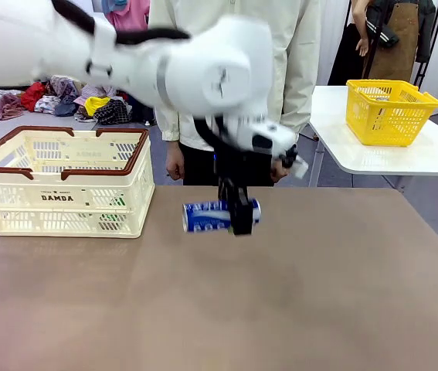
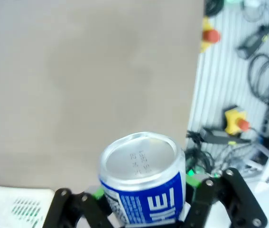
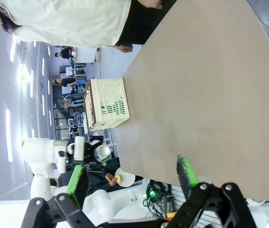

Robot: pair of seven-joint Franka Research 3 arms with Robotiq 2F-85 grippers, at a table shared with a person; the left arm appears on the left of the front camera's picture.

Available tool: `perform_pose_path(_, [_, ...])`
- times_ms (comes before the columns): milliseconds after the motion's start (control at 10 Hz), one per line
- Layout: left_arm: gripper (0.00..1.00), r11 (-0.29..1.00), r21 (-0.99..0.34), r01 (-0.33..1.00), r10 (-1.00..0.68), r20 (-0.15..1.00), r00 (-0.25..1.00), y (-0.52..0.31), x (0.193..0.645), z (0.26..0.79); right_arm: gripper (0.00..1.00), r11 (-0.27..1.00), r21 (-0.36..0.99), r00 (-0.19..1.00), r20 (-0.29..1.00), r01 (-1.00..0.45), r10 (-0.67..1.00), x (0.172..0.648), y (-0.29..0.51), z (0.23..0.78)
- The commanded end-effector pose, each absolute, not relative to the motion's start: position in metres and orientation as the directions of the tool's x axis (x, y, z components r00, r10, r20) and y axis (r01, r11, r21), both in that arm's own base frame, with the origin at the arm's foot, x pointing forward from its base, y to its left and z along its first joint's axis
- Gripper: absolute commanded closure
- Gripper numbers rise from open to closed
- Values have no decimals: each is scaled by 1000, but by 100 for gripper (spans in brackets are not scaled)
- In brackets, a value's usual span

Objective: Place the drinks into the Shopping basket.
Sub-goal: Pick up one drink and place it into the Shopping basket.

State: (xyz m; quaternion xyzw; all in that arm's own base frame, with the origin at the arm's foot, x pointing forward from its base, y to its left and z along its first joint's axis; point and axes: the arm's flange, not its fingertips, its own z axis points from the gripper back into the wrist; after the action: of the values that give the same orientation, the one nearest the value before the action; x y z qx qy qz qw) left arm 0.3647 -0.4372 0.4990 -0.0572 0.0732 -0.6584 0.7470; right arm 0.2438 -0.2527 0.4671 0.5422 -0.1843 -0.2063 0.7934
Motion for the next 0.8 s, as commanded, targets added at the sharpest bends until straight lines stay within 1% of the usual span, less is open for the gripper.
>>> perform_pose_path(0, [100, 54, -233, 971, -998, 18, 59, -421, 381, 509, 0, 330, 938, 848, 86, 108, -523, 243, -254, 467])
perform_pose_path(100, [100, 55, -207, 977, -995, 73, 71, -409, 378, 507, 0, 330, 938, 848, 86, 108, -523, 243, -254, 467])
perform_pose_path(200, [100, 141, -120, 983, -985, 87, 152, -396, 368, 501, 0, 330, 938, 848, 86, 108, -523, 243, -254, 467])
perform_pose_path(300, [100, 71, -206, 976, -997, 8, 74, -423, 379, 521, 0, 330, 938, 848, 86, 108, -523, 243, -254, 467])
perform_pose_path(600, [100, 71, -206, 976, -997, 8, 74, -423, 379, 521, 0, 330, 938, 848, 86, 108, -523, 243, -254, 467])
perform_pose_path(700, [100, 74, -197, 978, -997, 17, 79, -422, 380, 512, 0, 330, 938, 848, 86, 108, -523, 243, -254, 467])
